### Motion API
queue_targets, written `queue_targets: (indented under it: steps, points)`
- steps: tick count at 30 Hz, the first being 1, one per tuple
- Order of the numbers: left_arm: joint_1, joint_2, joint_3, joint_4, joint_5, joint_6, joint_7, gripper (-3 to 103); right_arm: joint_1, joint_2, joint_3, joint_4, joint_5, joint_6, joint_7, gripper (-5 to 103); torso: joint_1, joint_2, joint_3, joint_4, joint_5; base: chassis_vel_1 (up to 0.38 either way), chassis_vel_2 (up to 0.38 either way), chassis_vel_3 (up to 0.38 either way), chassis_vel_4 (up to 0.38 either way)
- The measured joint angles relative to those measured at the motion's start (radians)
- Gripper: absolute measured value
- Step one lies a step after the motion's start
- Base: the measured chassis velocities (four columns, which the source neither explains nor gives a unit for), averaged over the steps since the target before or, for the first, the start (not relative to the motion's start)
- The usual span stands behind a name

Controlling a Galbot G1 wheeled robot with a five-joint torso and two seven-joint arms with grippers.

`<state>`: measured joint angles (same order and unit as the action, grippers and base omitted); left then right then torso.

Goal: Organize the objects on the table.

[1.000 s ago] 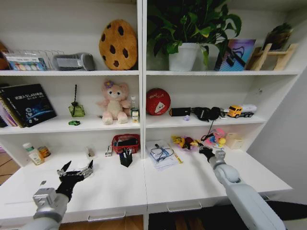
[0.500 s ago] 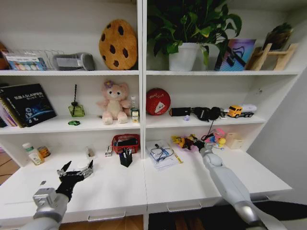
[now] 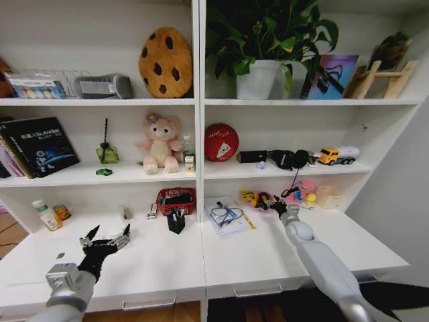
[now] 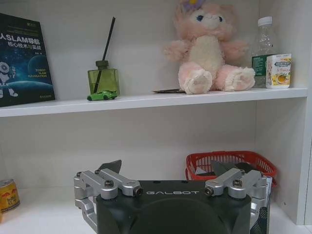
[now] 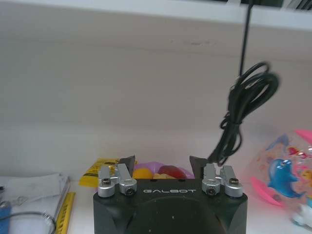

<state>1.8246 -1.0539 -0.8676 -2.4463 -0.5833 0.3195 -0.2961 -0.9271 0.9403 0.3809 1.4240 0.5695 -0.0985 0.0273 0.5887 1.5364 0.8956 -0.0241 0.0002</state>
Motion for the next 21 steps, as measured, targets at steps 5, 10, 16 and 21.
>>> queue_targets:
  steps: [5,10,16,21]
  points:
    - [0.000,0.000,0.000,0.000,0.000,0.000,-0.001,100,-0.287,-0.053,0.163,0.384,0.027,-0.050,0.068,84,0.000,0.000,0.000,0.0003,-0.0009,0.000,0.000,0.000,0.000]
    - [0.000,0.000,0.000,0.000,0.000,0.000,0.000,100,-0.537,-0.030,0.350,0.661,0.035,-0.074,0.105,97,0.000,0.000,0.000,0.0002,-0.0002,0.000,0.000,0.000,0.000]
    - [0.000,0.000,0.000,0.000,0.000,0.000,0.000,100,-0.930,0.132,0.569,0.922,-0.048,-0.004,0.078,100,0.000,0.000,0.000,-0.0004,-0.0006,0.000,0.000,0.000,0.000]
    - [0.000,0.000,0.000,0.000,0.000,0.000,0.000,100,-1.065,0.281,0.578,0.979,-0.123,0.093,0.046,100,0.000,0.000,0.000,0.0000,-0.0007,0.000,0.000,0.000,0.000]
